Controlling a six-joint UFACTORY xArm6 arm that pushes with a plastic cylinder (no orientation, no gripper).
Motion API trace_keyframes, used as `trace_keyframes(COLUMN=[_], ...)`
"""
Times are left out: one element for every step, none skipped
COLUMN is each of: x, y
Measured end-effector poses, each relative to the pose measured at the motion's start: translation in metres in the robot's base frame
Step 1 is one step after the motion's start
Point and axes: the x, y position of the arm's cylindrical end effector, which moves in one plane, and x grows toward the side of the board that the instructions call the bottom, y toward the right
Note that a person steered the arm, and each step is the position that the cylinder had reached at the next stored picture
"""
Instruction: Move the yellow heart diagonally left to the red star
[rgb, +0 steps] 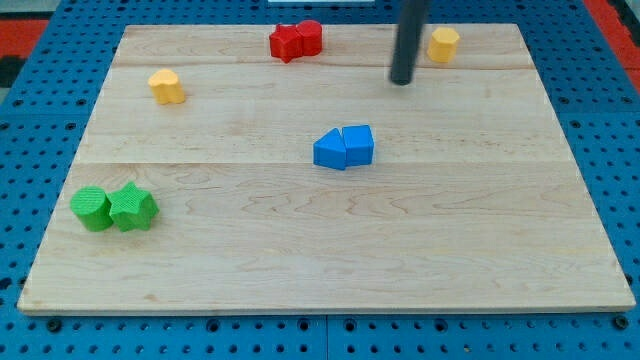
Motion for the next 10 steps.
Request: trace_keyframes(x=[0.01, 0.027, 0.067, 0.069, 0.035, 0.018, 0.009, -0.009, -0.01, -0.006], y=[-0.134, -0.253, -0.288, -0.336, -0.358, -0.342, -0.325, -0.327, -0.277, -0.223])
